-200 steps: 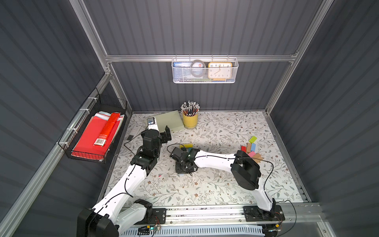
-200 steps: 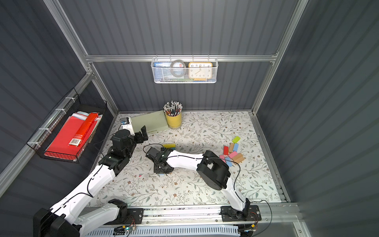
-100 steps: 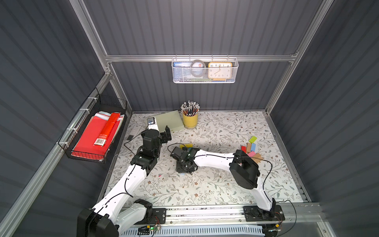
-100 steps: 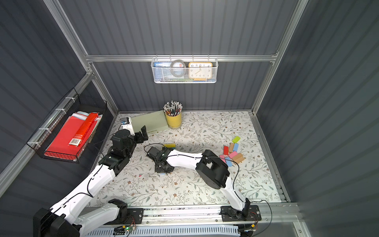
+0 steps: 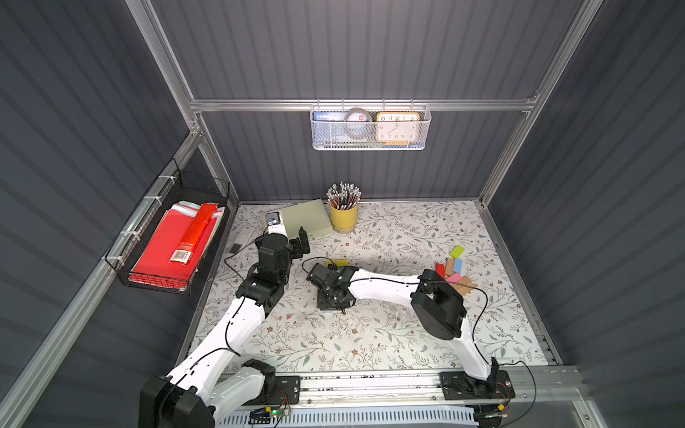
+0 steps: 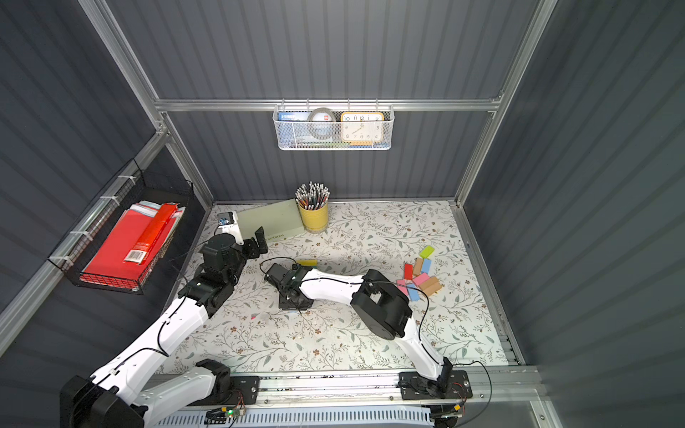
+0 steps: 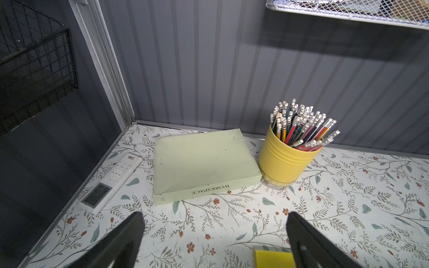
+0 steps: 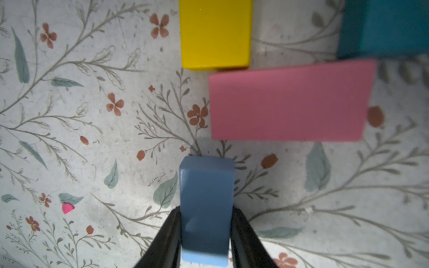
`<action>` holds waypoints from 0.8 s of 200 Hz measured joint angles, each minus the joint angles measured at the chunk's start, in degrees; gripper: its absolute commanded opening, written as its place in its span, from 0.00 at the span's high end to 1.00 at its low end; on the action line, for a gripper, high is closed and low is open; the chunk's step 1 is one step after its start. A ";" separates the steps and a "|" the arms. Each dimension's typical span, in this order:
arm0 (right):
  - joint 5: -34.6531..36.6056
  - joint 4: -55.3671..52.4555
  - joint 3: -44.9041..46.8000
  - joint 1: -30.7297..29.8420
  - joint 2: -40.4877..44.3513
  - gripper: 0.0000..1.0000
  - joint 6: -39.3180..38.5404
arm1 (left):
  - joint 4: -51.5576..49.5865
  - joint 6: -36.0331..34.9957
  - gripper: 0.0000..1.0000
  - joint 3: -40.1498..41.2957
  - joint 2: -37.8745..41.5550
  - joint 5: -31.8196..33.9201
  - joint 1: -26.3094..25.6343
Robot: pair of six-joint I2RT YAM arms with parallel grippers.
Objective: Assemble the number 8 with building blocks
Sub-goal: Assemble the building block at the center of the board.
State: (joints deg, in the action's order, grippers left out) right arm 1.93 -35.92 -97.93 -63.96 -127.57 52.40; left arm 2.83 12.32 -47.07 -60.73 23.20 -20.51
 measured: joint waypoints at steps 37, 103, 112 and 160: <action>-0.04 -0.04 -0.07 0.24 -0.17 0.59 -0.33 | 0.02 -0.02 0.01 0.00 0.00 -0.02 0.00; -0.22 0.13 -0.22 0.52 -0.22 0.56 -1.25 | 0.00 -0.02 0.01 0.00 0.00 -0.20 0.00; -0.20 0.13 -0.22 0.66 -0.22 0.58 -1.33 | 0.00 -0.02 0.01 0.00 0.00 -0.20 0.00; -0.17 0.22 -0.22 1.20 -0.31 0.61 -1.70 | 0.00 -0.02 0.01 0.00 0.00 -0.22 0.00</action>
State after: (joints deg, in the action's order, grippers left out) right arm 1.76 -35.70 -98.15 -62.76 -127.87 50.70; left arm 2.83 12.29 -47.07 -60.73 22.98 -20.51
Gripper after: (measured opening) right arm 0.389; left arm 0.994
